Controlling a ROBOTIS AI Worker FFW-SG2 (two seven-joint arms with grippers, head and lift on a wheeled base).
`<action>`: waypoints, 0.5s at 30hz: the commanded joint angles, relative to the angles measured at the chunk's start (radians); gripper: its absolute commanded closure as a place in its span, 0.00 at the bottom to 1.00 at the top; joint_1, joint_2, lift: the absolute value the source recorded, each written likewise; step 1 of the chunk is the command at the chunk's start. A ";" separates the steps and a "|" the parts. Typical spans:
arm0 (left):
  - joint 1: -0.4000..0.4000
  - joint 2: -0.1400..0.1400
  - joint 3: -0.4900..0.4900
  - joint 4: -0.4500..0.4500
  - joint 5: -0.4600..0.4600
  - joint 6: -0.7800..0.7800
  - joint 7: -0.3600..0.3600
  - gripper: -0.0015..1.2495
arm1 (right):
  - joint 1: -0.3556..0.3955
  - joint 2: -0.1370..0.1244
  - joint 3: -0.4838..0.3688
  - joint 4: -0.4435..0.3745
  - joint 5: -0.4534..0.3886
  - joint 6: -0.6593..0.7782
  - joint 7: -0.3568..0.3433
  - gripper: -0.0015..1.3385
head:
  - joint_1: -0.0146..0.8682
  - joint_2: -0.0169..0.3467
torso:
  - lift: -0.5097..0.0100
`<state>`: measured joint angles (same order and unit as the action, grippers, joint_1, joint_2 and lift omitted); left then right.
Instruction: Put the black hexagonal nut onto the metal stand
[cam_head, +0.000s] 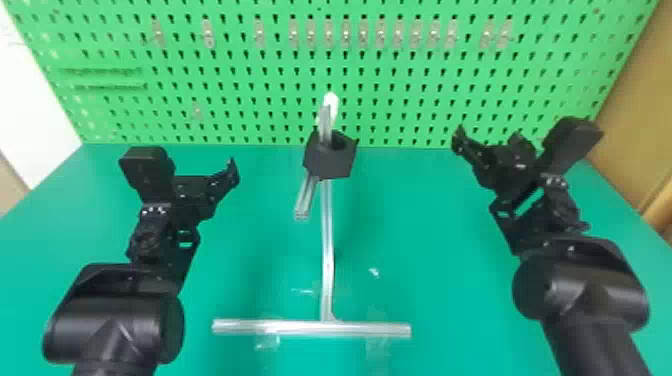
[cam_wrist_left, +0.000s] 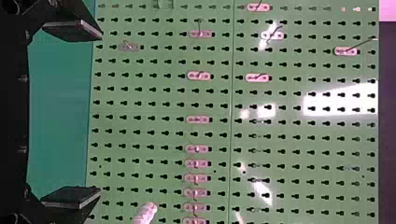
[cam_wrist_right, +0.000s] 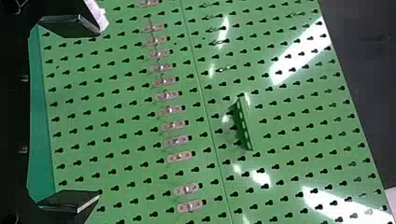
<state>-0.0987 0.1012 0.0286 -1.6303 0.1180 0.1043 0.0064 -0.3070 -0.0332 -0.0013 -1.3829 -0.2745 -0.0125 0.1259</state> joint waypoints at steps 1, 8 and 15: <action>-0.003 0.000 -0.001 0.007 -0.003 0.000 0.000 0.09 | 0.023 -0.019 0.033 0.044 0.032 -0.112 -0.009 0.06 | 0.80 0.27 | 0.98; -0.007 0.000 -0.012 0.021 -0.005 0.000 0.000 0.09 | 0.062 -0.036 0.064 0.055 0.043 -0.135 -0.026 0.06 | 0.80 0.27 | 0.98; -0.003 0.000 -0.018 0.029 -0.005 0.000 0.000 0.09 | 0.092 -0.040 0.076 0.041 0.086 -0.089 -0.026 0.06 | 0.80 0.27 | 0.98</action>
<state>-0.1053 0.1012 0.0131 -1.6049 0.1137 0.1043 0.0061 -0.2303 -0.0733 0.0712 -1.3290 -0.2131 -0.1381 0.0997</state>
